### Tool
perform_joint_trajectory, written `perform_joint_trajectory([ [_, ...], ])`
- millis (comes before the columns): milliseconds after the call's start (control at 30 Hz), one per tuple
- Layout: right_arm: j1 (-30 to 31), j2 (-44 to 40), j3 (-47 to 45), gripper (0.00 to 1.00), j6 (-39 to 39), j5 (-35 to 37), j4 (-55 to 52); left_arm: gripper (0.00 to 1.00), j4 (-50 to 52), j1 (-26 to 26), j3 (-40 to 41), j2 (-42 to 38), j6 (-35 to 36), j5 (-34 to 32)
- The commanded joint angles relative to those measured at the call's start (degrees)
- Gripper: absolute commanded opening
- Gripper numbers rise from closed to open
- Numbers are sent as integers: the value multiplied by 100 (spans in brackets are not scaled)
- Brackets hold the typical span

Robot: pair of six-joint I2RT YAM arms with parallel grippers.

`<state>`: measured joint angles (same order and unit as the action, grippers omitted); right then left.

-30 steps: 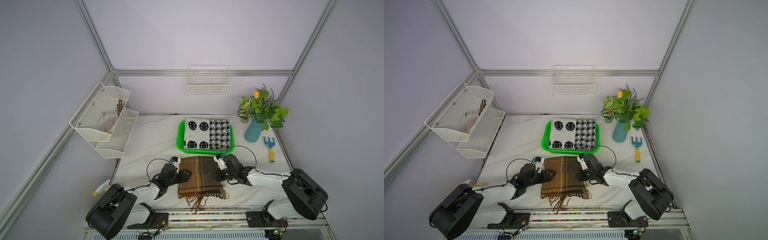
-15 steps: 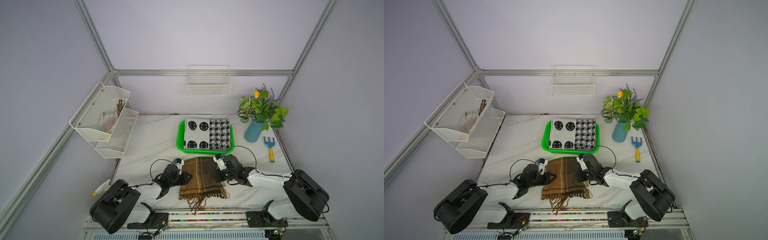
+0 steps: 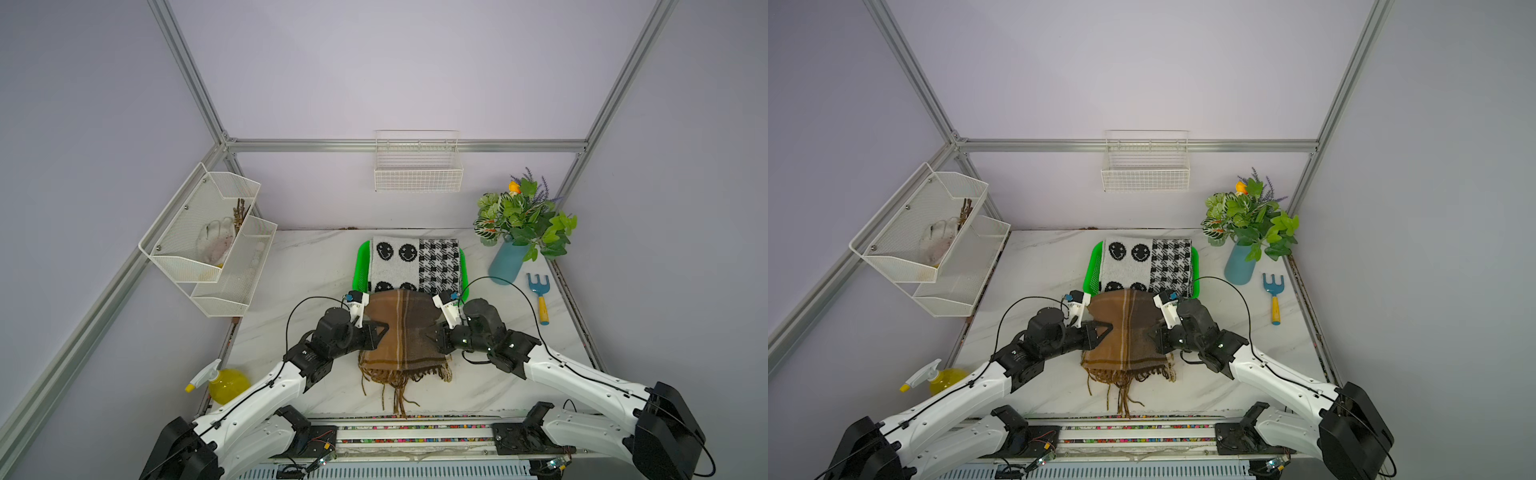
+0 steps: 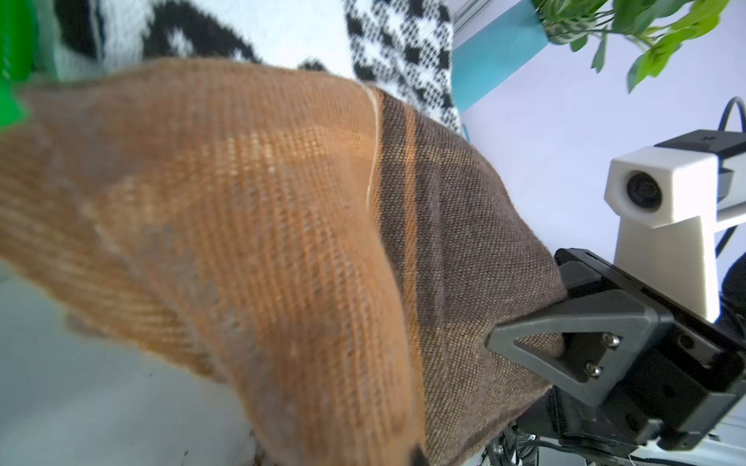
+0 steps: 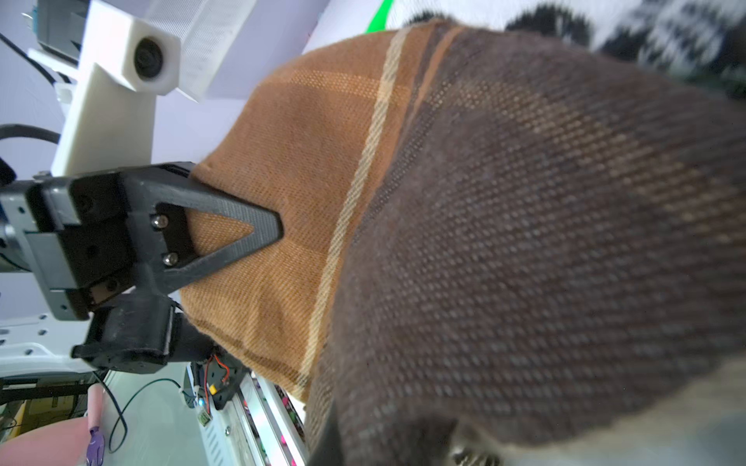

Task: Put the folded scarf in the basket
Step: Pick up the scarf at the center of the board, then place the scarf in the basket.

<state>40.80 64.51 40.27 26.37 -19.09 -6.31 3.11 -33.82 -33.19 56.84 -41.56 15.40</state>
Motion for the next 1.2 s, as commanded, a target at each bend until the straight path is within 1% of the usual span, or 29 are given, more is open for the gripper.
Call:
perform_joint_trajectory([
  [0, 21, -169, 646, 0, -180, 185, -456, 0, 78, -23, -570, 135, 234, 116],
  [67, 4, -186, 951, 0, -247, 429, -528, 0, -20, -6, -816, 287, 312, -36],
  [133, -95, -106, 1348, 0, -335, 653, -767, 0, 112, 65, -1263, 558, 465, -188],
  [200, -262, 60, 1716, 0, -391, 678, -902, 0, 250, 152, -1880, 1024, 635, -181],
  [267, -438, 315, 2088, 0, -466, 713, -980, 0, 350, 331, -2502, 1527, 646, -7],
  [333, -642, 682, 2590, 0, -571, 731, -1146, 0, 412, 497, -3190, 2085, 695, 305],
  [367, -779, 880, 2871, 0, -627, 703, -1269, 0, 577, 571, -3637, 2344, 747, 408],
  [433, -1020, 1183, 3317, 0, -653, 672, -1430, 0, 926, 667, -4500, 2931, 865, 409],
  [500, -1289, 1571, 3750, 0, -646, 381, -1597, 0, 1442, 759, -5364, 3534, 944, 544],
  [567, -1478, 1929, 3978, 0, -683, 196, -1638, 0, 1513, 876, -5766, 4009, 882, 795],
  [700, -1773, 2680, 4223, 0, -775, 117, -1602, 0, 1052, 1224, -5862, 4726, 653, 1233],
  [767, -1853, 2953, 4264, 0, -843, 151, -1574, 0, 891, 1359, -5843, 5018, 627, 1297],
  [833, -1891, 3207, 4280, 0, -951, 228, -1527, 0, 955, 1456, -5955, 5343, 693, 1329],
  [933, -1943, 3620, 4380, 0, -1081, 592, -1523, 0, 647, 1583, -5933, 5725, 720, 1379],
  [1033, -1991, 3980, 4560, 0, -1198, 756, -1640, 0, 694, 1674, -6117, 6087, 678, 1606],
  [1167, -2031, 4273, 4791, 0, -1276, 1244, -1930, 0, 485, 1675, -5881, 6244, 734, 1592],
])
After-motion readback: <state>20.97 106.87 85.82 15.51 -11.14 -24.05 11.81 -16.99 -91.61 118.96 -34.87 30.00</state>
